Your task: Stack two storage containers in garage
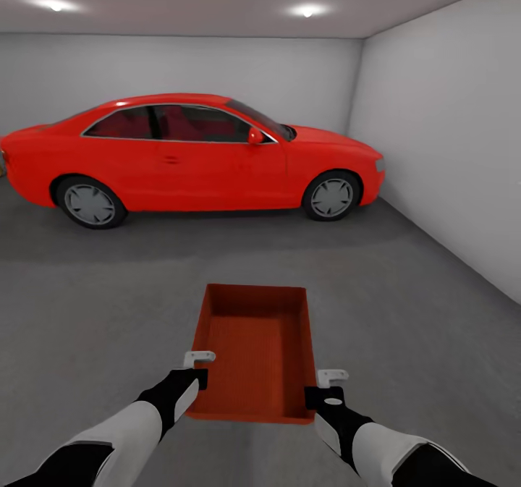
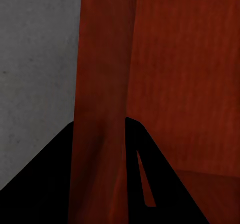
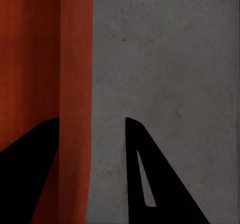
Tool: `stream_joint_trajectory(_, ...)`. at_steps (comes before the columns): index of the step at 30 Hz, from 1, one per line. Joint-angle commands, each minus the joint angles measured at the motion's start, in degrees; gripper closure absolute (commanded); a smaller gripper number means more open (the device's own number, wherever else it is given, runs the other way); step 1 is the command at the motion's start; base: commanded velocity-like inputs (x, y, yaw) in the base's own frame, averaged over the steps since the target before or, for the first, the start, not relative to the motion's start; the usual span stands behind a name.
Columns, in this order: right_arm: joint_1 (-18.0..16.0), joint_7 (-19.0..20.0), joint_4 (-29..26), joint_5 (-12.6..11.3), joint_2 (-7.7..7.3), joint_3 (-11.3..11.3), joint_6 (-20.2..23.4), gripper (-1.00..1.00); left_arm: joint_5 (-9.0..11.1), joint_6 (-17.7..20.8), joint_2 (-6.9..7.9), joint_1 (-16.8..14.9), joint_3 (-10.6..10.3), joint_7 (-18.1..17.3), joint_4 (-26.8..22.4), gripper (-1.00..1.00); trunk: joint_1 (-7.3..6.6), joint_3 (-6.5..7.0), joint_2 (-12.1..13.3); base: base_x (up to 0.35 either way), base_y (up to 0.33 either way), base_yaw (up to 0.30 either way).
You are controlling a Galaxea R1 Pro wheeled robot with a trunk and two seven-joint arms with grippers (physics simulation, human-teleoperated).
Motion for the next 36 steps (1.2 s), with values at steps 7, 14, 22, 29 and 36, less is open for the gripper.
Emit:
stream_joint_trajectory(7, -0.1, -0.2, -0.9, 0.3, 0.04, -0.2, -0.4, 1.0, 1.0, 0.3, 0.0, 0.0, -0.7, 0.3, 0.1, 1.0, 0.06, -0.11, -0.1, 0.322, 0.0, -0.281)
stream_joint_trajectory(14, -0.1, -0.2, -0.9, 0.3, 0.05, -0.2, -0.4, 1.0, 1.0, 0.3, 0.0, 0.0, -0.7, 0.3, 0.1, 1.0, 0.06, -0.11, -0.1, 0.322, 0.0, -0.282)
stream_joint_trajectory(22, -0.1, -0.2, -0.9, 0.3, 0.04, -0.2, -0.4, 1.0, 1.0, 0.3, 0.0, 0.0, -0.7, 0.3, 0.1, 1.0, 0.06, -0.11, -0.1, 0.322, 0.0, -0.282)
stream_joint_trajectory(29, -0.1, -0.2, -0.9, 0.3, 0.04, -0.2, -0.4, 1.0, 1.0, 0.3, 0.0, 0.0, -0.7, 0.3, 0.1, 1.0, 0.06, -0.11, -0.1, 0.322, 0.0, -0.282)
stream_joint_trajectory(36, -0.1, -0.2, -0.9, 0.3, 0.04, -0.2, -0.4, 1.0, 1.0, 0.3, 0.0, 0.0, -0.7, 0.3, 0.1, 1.0, 0.06, -0.11, -0.1, 0.322, 0.0, -0.282)
